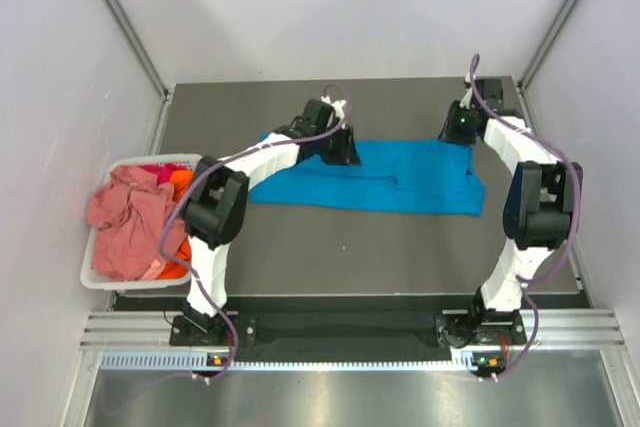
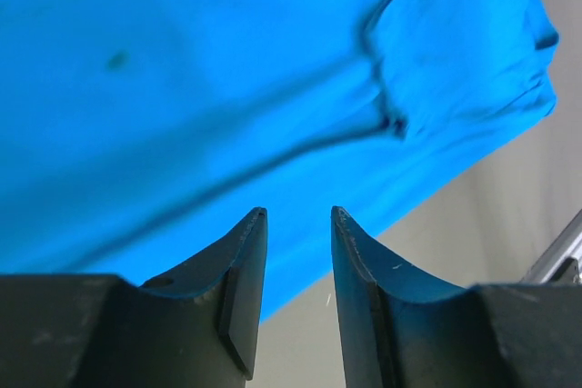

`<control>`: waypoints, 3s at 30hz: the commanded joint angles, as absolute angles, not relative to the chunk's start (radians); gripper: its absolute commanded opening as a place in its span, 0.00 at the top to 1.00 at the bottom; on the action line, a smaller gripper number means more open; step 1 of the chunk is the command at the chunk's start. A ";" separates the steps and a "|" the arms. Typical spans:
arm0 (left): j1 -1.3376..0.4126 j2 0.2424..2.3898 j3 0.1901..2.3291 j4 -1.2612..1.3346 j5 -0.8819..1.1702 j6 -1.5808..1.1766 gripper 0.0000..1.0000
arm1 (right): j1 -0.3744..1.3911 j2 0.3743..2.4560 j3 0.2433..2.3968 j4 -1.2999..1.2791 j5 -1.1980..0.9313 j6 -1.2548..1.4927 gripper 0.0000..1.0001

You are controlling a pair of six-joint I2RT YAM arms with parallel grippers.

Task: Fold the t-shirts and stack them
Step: Fold the tshirt

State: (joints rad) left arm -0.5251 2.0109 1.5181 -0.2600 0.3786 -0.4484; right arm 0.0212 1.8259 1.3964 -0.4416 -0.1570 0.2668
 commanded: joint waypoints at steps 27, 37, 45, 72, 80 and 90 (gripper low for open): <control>-0.661 2.384 1.833 0.075 0.344 -0.522 0.57 | -0.100 2.163 1.729 -0.543 -0.354 -0.061 0.73; -0.669 2.421 1.867 0.069 0.347 -0.532 0.57 | -0.104 2.164 1.701 -0.555 -0.367 -0.074 0.73; -0.669 2.441 1.887 0.057 0.357 -0.534 0.59 | -0.104 2.178 1.704 -0.554 -0.396 -0.080 0.74; -0.669 2.367 1.844 0.052 0.316 -0.604 1.00 | -0.077 2.102 1.694 -0.471 -0.342 -0.110 1.00; -0.672 2.358 1.832 0.063 0.310 -0.612 1.00 | -0.055 2.062 1.677 -0.430 -0.321 -0.130 1.00; -0.675 2.292 1.761 0.083 0.216 -0.637 1.00 | -0.035 2.060 1.669 -0.407 -0.334 -0.163 1.00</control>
